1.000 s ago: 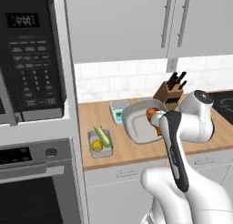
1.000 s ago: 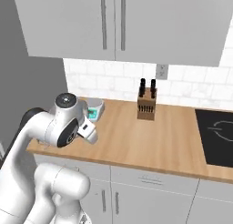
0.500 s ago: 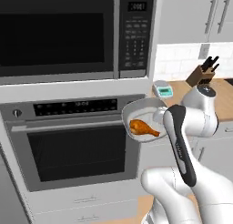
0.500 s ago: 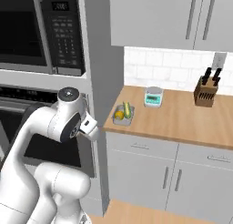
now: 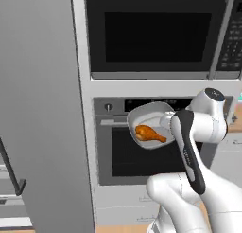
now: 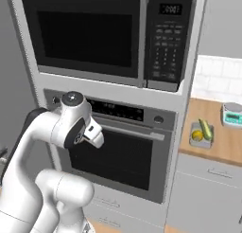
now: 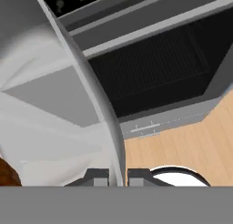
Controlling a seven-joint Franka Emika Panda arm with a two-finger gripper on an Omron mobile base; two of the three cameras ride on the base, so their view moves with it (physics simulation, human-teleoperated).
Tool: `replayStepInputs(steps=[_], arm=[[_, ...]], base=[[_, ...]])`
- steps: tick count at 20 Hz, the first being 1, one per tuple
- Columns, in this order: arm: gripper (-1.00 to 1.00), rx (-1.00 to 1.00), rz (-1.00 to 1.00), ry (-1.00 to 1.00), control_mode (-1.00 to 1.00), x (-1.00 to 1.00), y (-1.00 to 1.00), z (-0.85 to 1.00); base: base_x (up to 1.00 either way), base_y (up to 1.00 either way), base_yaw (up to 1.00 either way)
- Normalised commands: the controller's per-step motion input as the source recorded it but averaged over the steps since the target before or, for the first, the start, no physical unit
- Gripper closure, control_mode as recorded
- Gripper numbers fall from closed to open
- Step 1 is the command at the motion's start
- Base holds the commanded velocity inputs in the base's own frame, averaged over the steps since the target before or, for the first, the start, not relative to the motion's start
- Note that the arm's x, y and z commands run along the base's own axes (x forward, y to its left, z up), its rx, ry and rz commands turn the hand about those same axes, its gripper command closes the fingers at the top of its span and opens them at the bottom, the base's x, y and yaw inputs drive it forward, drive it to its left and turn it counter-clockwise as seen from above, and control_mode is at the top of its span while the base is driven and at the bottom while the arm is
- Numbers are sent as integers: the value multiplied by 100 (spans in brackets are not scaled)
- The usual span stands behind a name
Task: Take the meat container that has the chicken drumstick and place it on the second highest rack of the freezer. Then take the vegetable container that has the corn and lemon and place it on the highest rack of the freezer.
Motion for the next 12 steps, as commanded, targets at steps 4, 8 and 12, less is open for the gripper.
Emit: replayStepInputs(steps=[4, 8, 12], arm=[[100, 0, 0, 0, 100, 0, 0, 0], [100, 0, 0, 0, 100, 0, 0, 0], [100, 0, 0, 0, 100, 0, 0, 0]], base=[[-22, 100, 35], [-3, 100, 27], [0, 100, 23]])
